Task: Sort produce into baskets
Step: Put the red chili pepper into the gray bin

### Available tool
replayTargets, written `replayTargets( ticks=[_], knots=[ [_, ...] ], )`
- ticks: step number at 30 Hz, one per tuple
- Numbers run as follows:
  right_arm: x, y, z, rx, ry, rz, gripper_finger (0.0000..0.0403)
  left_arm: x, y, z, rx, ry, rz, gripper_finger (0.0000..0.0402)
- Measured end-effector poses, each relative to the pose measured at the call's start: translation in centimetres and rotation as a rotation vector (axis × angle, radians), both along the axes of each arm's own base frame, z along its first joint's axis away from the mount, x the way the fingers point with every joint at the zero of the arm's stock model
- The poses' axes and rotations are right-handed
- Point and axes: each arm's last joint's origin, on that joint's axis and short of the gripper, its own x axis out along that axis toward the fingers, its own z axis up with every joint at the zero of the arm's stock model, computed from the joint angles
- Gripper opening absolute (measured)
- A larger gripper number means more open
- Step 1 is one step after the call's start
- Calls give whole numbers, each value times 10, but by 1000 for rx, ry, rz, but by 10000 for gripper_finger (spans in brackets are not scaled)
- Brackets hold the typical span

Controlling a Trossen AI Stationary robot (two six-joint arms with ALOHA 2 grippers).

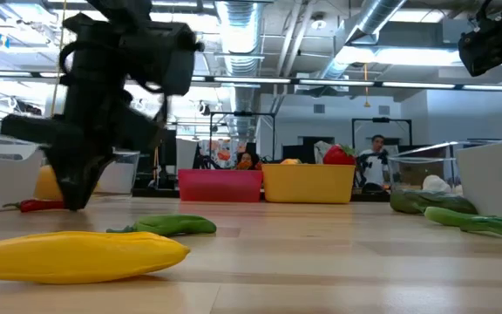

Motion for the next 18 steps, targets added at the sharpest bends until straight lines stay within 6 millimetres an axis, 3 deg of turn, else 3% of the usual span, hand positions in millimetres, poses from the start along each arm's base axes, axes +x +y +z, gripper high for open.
replayTargets(
  ticks=[12,18],
  knots=[
    [0,-1,0,-18,-10,-1,134,9,-6,6,-119,-47,-1,27],
    [0,-1,0,-19,-11,4,134,8,-6,6,-122,-37,-46,46]
  ],
)
